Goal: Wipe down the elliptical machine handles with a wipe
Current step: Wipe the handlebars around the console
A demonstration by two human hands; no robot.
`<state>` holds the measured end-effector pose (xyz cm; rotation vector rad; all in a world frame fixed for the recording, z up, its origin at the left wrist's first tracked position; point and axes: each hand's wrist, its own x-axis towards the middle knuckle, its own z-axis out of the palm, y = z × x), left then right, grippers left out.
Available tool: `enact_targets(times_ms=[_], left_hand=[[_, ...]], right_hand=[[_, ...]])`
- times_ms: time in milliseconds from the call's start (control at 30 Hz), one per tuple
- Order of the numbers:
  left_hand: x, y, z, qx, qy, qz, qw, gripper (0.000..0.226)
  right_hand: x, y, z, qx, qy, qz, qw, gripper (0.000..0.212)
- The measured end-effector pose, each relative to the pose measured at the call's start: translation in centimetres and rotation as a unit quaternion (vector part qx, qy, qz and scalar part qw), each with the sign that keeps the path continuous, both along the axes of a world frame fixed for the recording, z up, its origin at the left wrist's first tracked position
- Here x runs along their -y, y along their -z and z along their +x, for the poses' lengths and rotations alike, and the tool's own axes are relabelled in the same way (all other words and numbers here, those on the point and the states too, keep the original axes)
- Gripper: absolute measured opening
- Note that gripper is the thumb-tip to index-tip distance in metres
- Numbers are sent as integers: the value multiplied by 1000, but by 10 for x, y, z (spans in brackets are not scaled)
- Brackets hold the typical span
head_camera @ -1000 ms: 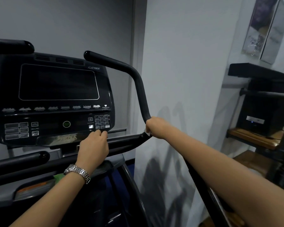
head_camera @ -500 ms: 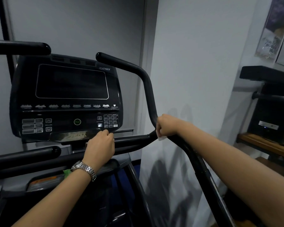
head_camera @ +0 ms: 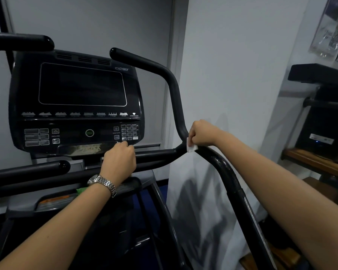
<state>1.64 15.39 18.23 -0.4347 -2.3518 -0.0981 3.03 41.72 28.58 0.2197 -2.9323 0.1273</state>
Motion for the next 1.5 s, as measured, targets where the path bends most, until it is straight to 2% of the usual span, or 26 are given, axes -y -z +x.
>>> enact_targets(times_ms=[67,167,300,367,467,567,667,800,1000,1167,1267,1367,1433,1500], left_hand=[[-4,-3,1,9,-14,-5,1000,14],[-7,-8,3,24,-29,-10,999,15],[-10,-11,4,36,-50,-23,998,15],[-11,-9,8,34,-53,-21,998,16],[-13,-10,10,40,-52,-24,998,17],[-12,-12,10,41,-55,-16,998,17],[-14,-10,11,39,-64,-14,997,17],[-18,-10,12,43,-74,-20,996,20],[-23,-11,13,44,-85,-14,995,16],[-34,-5,18,46,-120,-15,992,11],[-44,-6,23,63,-145,-36,987,14],[-64,-19,21,64,-98,-33,993,17],[-83,-30,12,91,6,10,996,27],[-104,-41,5,145,118,52,981,42]], right_hand=[[6,10,2,10,-16,37,999,30],[8,13,5,36,-17,78,996,21],[-1,-4,7,26,-5,9,1000,23],[2,0,9,3,-19,23,1000,28],[3,13,7,24,-39,39,998,34],[-13,-2,7,62,-35,-52,996,38],[-28,-12,8,45,-21,-148,988,41],[-32,12,4,2,-41,-146,988,46],[-51,7,17,56,-57,-259,962,44],[-52,23,18,15,-70,-248,966,50],[-62,24,27,30,-83,-284,955,47],[-75,17,35,58,-95,-361,926,43],[-72,19,33,44,-88,-379,920,46],[-65,28,27,14,-86,-350,933,46]])
